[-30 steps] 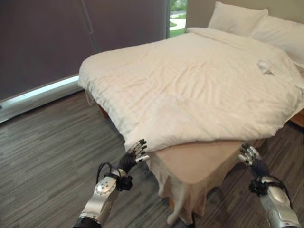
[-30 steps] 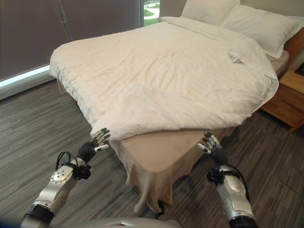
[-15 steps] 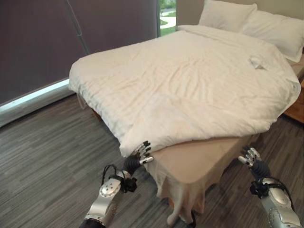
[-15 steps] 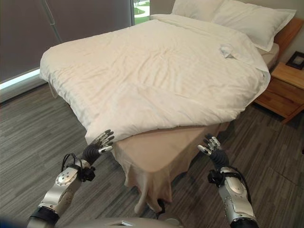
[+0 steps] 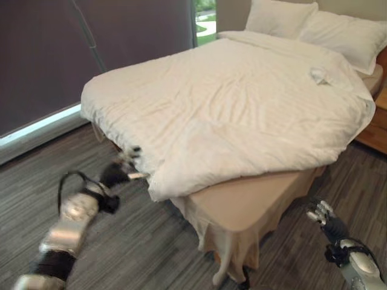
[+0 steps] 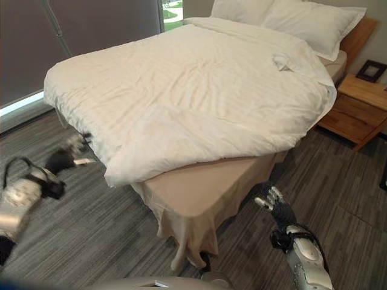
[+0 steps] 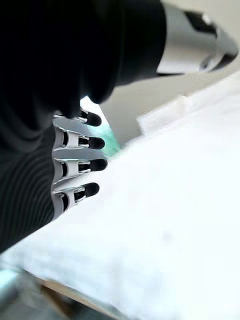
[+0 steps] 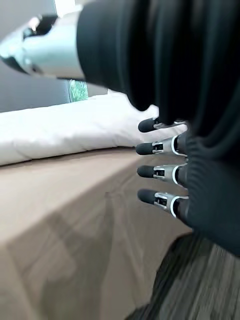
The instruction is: Making the bed.
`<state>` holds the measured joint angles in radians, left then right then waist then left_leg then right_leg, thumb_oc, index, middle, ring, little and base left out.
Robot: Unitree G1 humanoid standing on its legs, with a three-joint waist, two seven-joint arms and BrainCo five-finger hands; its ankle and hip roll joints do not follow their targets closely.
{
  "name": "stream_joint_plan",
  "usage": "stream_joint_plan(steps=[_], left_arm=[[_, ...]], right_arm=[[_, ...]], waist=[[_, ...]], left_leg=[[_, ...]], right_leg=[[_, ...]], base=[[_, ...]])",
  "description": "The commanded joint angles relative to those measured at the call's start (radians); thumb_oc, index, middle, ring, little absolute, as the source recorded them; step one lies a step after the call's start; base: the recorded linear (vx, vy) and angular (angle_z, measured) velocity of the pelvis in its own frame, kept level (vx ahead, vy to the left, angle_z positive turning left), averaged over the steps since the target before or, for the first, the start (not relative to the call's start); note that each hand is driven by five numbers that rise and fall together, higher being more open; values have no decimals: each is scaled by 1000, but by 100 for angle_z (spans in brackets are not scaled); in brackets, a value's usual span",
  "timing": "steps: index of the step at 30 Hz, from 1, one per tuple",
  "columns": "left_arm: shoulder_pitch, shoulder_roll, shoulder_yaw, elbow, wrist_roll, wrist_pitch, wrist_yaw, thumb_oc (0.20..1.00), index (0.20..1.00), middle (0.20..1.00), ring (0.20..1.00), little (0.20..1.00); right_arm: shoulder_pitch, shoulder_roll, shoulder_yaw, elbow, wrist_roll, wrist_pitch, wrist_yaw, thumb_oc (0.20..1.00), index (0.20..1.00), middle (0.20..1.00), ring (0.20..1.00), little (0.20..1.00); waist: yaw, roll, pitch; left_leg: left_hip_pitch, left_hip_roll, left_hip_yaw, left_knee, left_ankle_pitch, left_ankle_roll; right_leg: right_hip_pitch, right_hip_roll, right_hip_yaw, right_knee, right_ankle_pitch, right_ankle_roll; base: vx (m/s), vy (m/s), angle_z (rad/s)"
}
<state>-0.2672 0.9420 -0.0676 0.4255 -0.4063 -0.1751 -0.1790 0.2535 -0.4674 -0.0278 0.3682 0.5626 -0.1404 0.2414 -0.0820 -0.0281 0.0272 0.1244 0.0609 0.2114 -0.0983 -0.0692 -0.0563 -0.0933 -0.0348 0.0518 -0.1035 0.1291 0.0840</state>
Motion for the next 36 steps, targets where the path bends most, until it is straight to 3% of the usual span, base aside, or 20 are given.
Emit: stream_joint_plan(steps=[1,6,7,9,16,20,23,28,29,30,36], left_arm=[[-380,104,-128,213,126,-50,127,1000,1000,1000,1000,1000],[-759,67,-337,399,225,-47,234,1000,1000,1000,1000,1000],[-761,67,-339,400,224,-47,234,1000,1000,1000,1000,1000],[-968,40,-472,552,285,-29,256,1000,1000,1000,1000,1000],[-1253,-4,-644,765,375,11,300,1000,1000,1000,1000,1000],[-1423,-14,-777,832,539,57,363,1000,1000,1000,1000,1000],[-1471,-18,-835,860,636,92,378,1000,1000,1000,1000,1000],[-1516,-3,-843,910,638,115,381,1000,1000,1000,1000,1000],[-1561,12,-882,955,680,150,370,1000,1000,1000,1000,1000],[-1570,16,-880,972,670,158,365,1000,1000,1000,1000,1000],[-1547,60,-873,977,614,145,344,1000,1000,1000,1000,1000]], right_arm=[[-47,-20,-8,-21,88,-22,31,1000,1000,1000,1000,1000],[-70,16,9,54,157,-21,14,1000,1000,1000,1000,1000],[-70,17,9,54,157,-21,14,1000,1000,1000,1000,1000],[-95,26,46,79,194,-15,6,1000,1000,1000,1000,1000],[-133,55,124,99,230,-7,-1,1000,1000,1000,1000,1000],[-153,78,163,154,255,-7,-16,1000,1000,1000,1000,1000],[-170,79,171,186,260,-8,-29,1000,1000,1000,1000,1000],[-181,86,183,210,256,-10,-39,1000,1000,1000,1000,1000],[-193,75,191,196,245,-7,-43,1000,1000,1000,1000,1000],[-196,70,200,181,243,-7,-45,1000,1000,1000,1000,1000],[-206,53,213,122,240,-21,-49,1000,1000,1000,1000,1000]], waist=[[-40,7,22],[-67,-20,49],[-67,-21,49],[-96,-38,61],[-143,-87,75],[-181,-130,100],[-200,-156,119],[-217,-170,142],[-221,-181,160],[-218,-176,173],[-235,-197,196]], left_leg=[[-78,-50,1,11,75,9],[-136,-43,7,11,89,9],[-136,-43,7,11,89,9],[-166,-37,17,11,95,8],[-216,-23,60,11,103,6],[-264,-11,85,11,107,7],[-311,-12,98,11,112,10],[-373,-14,116,11,115,12],[-423,-18,126,17,121,15],[-450,-10,109,39,85,15],[-617,8,81,158,52,17]], right_leg=[[25,10,-31,16,-3,70],[-34,7,-28,16,20,78],[-34,7,-28,16,21,78],[-69,9,-19,16,35,82],[-138,26,19,16,66,96],[-200,38,42,16,95,105],[-248,44,53,16,113,112],[-315,50,72,16,135,117],[-359,54,82,16,146,117],[-375,63,79,16,130,119],[-479,60,69,16,156,107]], base=[[-47,34,-7],[-36,23,-10],[-41,32,-1],[-30,30,-7],[-8,26,-21],[-17,34,-21],[-35,19,-17],[-41,34,-17],[35,36,-39],[19,22,-39],[-31,-44,0]])
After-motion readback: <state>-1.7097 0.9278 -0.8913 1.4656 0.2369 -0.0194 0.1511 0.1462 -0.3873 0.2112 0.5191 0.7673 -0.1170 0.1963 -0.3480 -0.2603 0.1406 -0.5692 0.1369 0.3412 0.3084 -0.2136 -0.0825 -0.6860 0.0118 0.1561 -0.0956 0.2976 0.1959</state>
